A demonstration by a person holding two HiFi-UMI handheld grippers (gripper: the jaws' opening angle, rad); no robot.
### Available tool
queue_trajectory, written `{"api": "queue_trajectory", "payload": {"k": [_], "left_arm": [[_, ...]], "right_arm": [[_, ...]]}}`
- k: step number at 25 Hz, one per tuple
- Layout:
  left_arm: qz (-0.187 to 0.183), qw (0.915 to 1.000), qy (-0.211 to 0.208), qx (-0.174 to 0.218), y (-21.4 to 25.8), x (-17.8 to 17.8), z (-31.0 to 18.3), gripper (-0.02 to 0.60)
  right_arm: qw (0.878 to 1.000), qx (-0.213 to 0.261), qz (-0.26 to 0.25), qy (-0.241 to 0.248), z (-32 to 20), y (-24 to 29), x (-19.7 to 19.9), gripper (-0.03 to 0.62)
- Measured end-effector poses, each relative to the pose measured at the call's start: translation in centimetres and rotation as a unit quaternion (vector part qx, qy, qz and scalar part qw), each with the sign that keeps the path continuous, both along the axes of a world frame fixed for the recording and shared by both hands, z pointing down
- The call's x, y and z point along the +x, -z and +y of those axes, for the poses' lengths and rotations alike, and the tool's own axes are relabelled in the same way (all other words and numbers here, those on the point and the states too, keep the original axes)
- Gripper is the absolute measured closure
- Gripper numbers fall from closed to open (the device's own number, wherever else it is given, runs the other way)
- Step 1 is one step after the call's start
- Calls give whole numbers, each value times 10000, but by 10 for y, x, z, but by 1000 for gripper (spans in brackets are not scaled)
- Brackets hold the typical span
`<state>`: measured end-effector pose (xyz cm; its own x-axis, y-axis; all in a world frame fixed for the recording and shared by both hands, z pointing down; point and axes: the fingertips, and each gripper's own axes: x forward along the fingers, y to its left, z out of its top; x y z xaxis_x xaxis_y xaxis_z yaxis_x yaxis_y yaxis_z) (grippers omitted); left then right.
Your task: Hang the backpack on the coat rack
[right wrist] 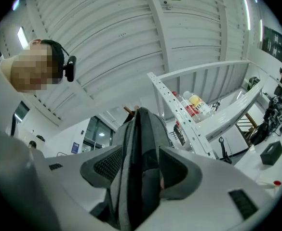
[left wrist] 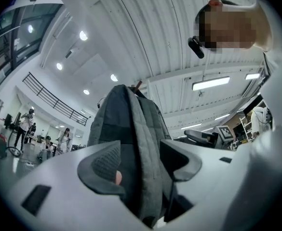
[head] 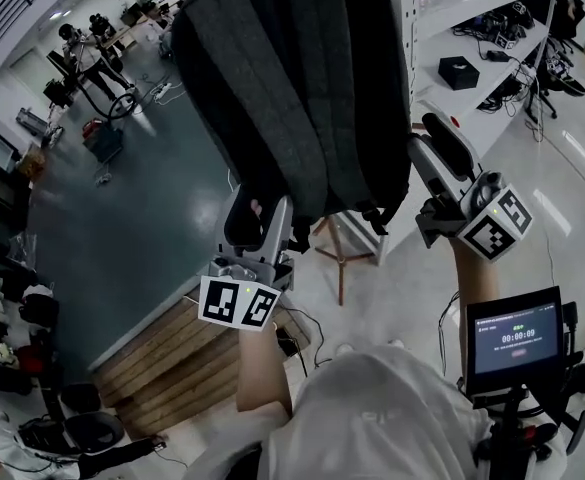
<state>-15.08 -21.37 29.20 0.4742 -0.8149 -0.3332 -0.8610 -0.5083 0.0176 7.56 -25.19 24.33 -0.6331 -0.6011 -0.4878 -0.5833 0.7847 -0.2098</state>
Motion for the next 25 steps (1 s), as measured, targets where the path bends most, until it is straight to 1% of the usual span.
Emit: {"api": "queue_trajectory", "payload": {"k": [3, 6, 12, 13, 14, 18, 21, 25], "left_arm": [[11, 9997, -225, -31, -1, 16, 6, 322], [16, 9989, -460, -96, -4, 31, 15, 325], [-231, 9964, -771, -282, -21, 57, 18, 345], [-222, 9958, -825, -317, -23, 60, 19, 353], [-202, 9953, -878, -350, -25, 63, 19, 364], [-169, 9941, -963, -466, -32, 69, 23, 396], [-128, 9936, -964, -571, -36, 69, 26, 425], [-64, 9932, -974, -636, -40, 69, 28, 468]], "right_arm": [[9999, 67, 95, 89, 19, 1, -1, 345], [9997, -49, 202, 163, 35, -11, -4, 345], [9978, -318, 498, 303, 46, -43, -23, 347], [9975, -360, 521, 304, 47, -47, -25, 367], [9973, -404, 530, 303, 48, -51, -26, 421], [9967, -567, 477, 325, 51, -64, -27, 508], [9964, -640, 473, 306, 53, -69, -29, 539], [9959, -633, 555, 316, 54, -72, -35, 545]]}}
